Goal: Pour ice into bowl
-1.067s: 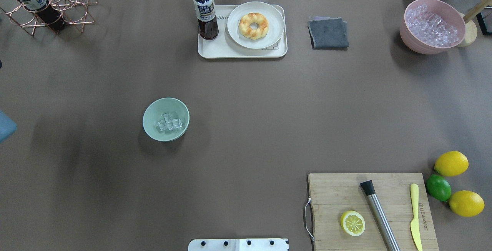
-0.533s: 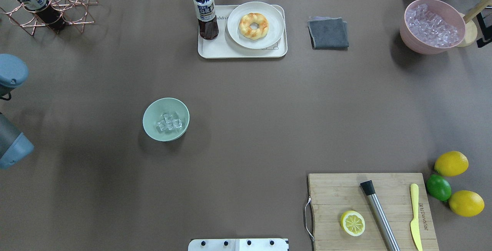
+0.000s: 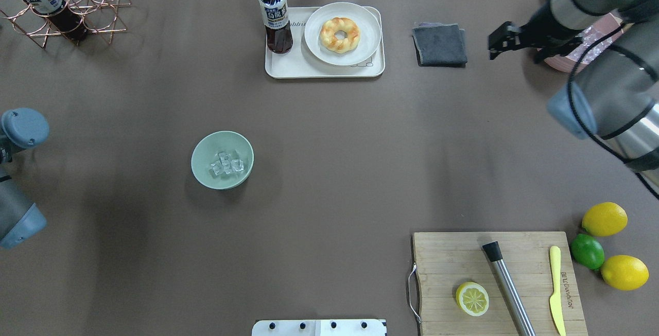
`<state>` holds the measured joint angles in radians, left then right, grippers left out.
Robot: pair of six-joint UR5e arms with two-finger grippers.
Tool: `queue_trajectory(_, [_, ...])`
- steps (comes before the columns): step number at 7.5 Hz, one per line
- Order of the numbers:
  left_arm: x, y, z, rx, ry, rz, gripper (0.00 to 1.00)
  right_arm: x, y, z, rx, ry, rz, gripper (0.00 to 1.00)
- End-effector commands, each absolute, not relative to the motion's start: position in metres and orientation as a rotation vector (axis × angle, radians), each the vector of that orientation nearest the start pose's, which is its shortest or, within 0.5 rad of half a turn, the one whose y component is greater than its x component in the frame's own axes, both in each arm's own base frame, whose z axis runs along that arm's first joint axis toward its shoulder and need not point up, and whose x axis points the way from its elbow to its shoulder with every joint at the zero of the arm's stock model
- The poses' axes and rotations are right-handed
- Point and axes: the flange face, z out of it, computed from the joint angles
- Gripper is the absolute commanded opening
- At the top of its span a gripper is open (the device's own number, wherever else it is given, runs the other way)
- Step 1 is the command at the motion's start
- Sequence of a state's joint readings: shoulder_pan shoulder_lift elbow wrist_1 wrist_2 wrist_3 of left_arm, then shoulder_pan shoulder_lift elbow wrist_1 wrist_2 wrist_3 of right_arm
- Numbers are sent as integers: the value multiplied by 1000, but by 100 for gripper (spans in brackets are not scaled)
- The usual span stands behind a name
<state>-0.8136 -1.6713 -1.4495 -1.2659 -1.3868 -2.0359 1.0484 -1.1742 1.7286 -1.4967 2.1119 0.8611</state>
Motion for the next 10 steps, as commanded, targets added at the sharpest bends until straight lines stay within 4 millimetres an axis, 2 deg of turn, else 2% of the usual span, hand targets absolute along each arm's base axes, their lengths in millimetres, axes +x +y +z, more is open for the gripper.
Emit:
queue_trajectory(1, [231,-453,732,147,-405,-1211,54,-401,-554,245,161,-807,204,99])
queue_trajectory(2, [233,-451,733,146,-406,-1208,56,-448,-535,208,159,-813,203,99])
queue_trajectory(4, [236,-449,736,148,-411,-1211,59,-525,-509,152,171,-825,190,99])
queue_trajectory(5, [236,-448,738,148,-417,-1213,60,-561,-503,128,166,-819,177,99])
queue_trajectory(6, [237,-447,740,148,-421,-1211,62,-599,-498,114,170,-788,167,99])
queue_trajectory(7, [237,-448,739,146,-418,-1201,81,-625,-495,99,176,-775,162,99])
queue_trajectory(8, [238,-449,739,145,-419,-1198,95,-646,-489,88,183,-759,152,99])
queue_trajectory(10, [241,-450,735,145,-409,-1198,97,-679,-467,73,197,-753,120,99])
